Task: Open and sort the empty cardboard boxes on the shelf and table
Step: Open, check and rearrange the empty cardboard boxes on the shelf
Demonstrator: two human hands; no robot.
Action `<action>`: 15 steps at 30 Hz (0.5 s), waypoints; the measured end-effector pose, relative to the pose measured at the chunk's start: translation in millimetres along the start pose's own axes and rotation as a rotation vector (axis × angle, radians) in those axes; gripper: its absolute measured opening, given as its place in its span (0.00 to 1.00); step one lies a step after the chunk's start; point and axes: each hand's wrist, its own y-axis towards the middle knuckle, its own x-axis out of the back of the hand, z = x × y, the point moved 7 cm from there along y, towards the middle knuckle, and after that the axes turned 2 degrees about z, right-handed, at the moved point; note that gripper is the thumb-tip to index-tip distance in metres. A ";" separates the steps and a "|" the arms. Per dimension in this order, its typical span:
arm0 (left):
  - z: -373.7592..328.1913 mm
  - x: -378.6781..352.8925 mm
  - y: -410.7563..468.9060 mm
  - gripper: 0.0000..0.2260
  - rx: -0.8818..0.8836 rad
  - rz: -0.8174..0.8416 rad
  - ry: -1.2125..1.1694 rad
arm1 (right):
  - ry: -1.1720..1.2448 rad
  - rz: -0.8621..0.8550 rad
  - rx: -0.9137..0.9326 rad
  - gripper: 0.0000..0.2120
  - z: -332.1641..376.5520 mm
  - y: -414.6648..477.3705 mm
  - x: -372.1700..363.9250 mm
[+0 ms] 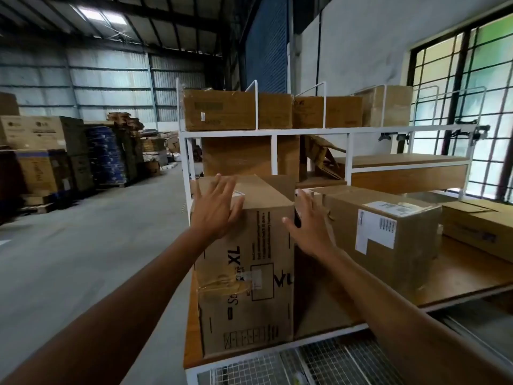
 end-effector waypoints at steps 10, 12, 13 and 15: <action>59.5 -44.2 -4.8 0.22 0.477 0.110 -0.160 | 0.068 0.269 -0.211 0.46 -47.6 20.7 -42.1; 63.6 -44.3 -3.2 0.21 0.526 0.081 -0.242 | 0.115 0.285 -0.242 0.45 -48.6 22.1 -48.2; 67.2 -43.5 -1.2 0.20 0.546 0.069 -0.273 | 0.135 0.277 -0.265 0.45 -49.8 23.6 -50.8; 77.9 -43.3 -1.3 0.21 0.629 0.094 -0.360 | 0.214 0.249 -0.309 0.48 -59.2 31.4 -57.9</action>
